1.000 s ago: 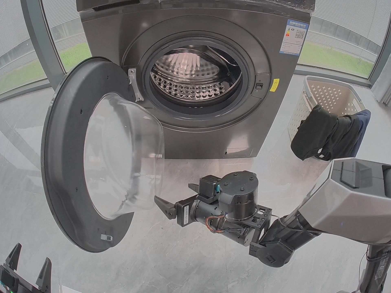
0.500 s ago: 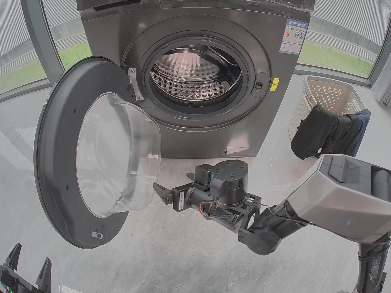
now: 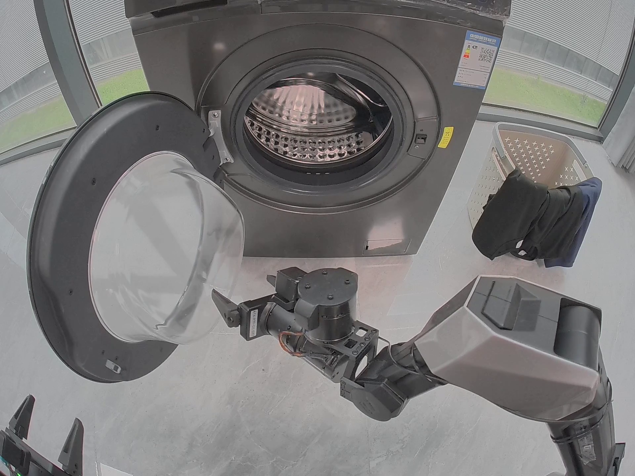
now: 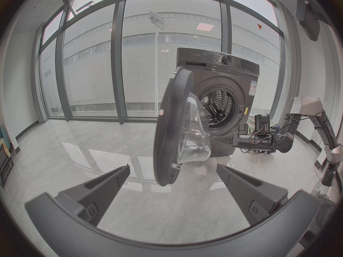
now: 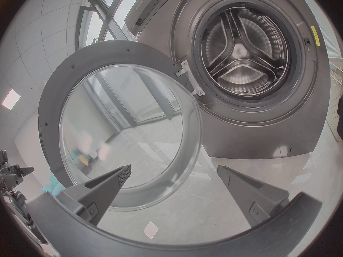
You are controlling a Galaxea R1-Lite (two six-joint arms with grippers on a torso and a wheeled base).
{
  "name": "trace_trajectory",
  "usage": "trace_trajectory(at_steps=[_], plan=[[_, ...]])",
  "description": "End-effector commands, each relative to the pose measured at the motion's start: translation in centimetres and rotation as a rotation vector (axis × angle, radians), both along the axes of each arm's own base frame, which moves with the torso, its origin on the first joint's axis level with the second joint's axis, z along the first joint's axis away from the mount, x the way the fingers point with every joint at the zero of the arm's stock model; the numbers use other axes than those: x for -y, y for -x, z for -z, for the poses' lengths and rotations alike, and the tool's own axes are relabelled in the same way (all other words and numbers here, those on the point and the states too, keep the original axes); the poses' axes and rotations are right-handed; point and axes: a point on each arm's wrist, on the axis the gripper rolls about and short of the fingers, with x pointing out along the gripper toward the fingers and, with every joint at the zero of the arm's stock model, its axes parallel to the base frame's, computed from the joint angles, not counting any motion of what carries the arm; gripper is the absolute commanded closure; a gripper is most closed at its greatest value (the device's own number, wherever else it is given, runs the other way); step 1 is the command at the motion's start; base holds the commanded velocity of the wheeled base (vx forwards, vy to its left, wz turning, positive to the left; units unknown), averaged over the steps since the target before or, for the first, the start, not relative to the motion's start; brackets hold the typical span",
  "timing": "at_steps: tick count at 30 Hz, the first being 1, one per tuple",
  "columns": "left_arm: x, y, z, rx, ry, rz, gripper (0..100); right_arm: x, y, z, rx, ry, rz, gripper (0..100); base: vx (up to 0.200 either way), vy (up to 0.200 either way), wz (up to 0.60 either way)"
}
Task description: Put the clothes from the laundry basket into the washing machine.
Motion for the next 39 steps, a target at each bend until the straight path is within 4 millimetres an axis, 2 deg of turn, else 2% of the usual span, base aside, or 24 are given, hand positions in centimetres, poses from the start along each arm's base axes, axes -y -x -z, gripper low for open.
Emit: trace_trajectory(at_steps=[1, 7, 12, 19, 22, 26, 29, 31, 32, 33, 34, 36, 39], plan=[[0.0, -0.1, 0.5, -0.007, -0.001, 0.000, 0, 0.0, -0.5, 0.3, 0.001, -0.001, 0.010, 0, 0.000, 0.000, 0.00], [0.0, -0.1, 0.5, -0.007, -0.001, 0.001, 0, 0.0, -0.9, 0.4, -0.002, 0.008, 0.014, 0, 0.000, 0.000, 0.00], [0.0, -0.1, 0.5, -0.007, -0.001, 0.000, 0, -1.7, -0.8, 1.3, -0.002, 0.005, -0.007, 0, 0.000, 0.000, 0.00], [0.0, -0.1, 0.5, -0.007, -0.001, 0.001, 0, -4.4, -1.1, 1.1, 0.028, -0.037, -0.004, 0, 0.000, 0.000, 0.00], [0.0, -0.1, 0.5, -0.007, -0.001, 0.000, 0, -4.7, -1.3, 0.9, 0.042, -0.058, 0.001, 0, 0.000, 0.000, 0.00], [0.0, -0.1, 0.5, -0.007, -0.001, 0.000, 0, -4.0, -1.8, 0.1, 0.052, -0.078, 0.020, 0, 0.000, 0.000, 0.00], [0.0, -0.1, 0.5, -0.007, -0.001, 0.001, 0, -1.3, -2.6, -3.7, 0.073, -0.118, 0.097, 0, 0.000, 0.000, 0.00], [0.0, -0.1, 0.5, -0.007, -0.001, 0.000, 0, 1.2, -2.0, -6.2, 0.075, -0.105, 0.125, 0, 0.000, 0.000, 0.00], [0.0, -0.1, 0.5, -0.007, -0.001, 0.000, 0, 1.4, -1.9, -6.4, 0.075, -0.105, 0.126, 0, 0.000, 0.000, 0.00], [0.0, -0.1, 0.5, -0.007, 0.001, 0.000, 0, 4.3, -1.1, -8.9, 0.078, -0.096, 0.154, 0, 0.000, 0.000, 0.00], [0.0, -0.1, 0.5, -0.007, 0.001, 0.000, 0, 6.1, -0.4, -10.1, 0.078, -0.087, 0.171, 0, 0.000, 0.000, 0.00], [0.0, -0.1, 0.5, -0.007, -0.001, 0.000, 0, 10.2, 1.3, -11.8, 0.087, -0.050, 0.212, 0, 0.000, 0.000, 0.00], [0.0, -0.1, 0.5, -0.007, -0.001, 0.000, 0, 16.4, 4.3, -13.3, 0.096, -0.004, 0.275, 0, 0.000, 0.000, 0.00]])
